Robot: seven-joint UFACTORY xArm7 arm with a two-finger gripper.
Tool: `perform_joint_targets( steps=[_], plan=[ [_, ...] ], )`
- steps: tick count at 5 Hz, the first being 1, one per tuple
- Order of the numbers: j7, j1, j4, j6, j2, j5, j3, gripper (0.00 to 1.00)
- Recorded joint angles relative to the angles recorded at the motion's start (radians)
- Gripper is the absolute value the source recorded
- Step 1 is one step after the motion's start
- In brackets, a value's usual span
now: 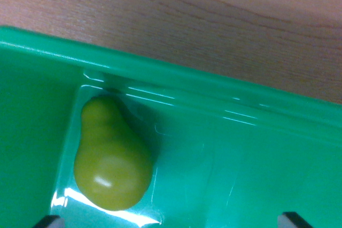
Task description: Pick fruit
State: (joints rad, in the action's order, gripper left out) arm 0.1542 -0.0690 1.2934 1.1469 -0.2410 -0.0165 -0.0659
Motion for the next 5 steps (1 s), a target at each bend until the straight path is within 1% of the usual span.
perform_joint_targets(
  steps=[1,2,3,4,5],
  plan=[
    [0.0,0.0,0.0,0.0,0.0,0.0,0.0,0.0],
    [0.018,-0.0049,-0.031,-0.045,-0.013,-0.0004,-0.005,0.0],
    [0.018,-0.0049,-0.031,-0.045,-0.013,-0.0004,-0.005,0.0],
    [0.036,-0.0099,-0.063,-0.092,-0.027,-0.0008,-0.01,0.0],
    [0.036,-0.0099,-0.063,-0.092,-0.027,-0.0008,-0.01,0.0]
  ],
)
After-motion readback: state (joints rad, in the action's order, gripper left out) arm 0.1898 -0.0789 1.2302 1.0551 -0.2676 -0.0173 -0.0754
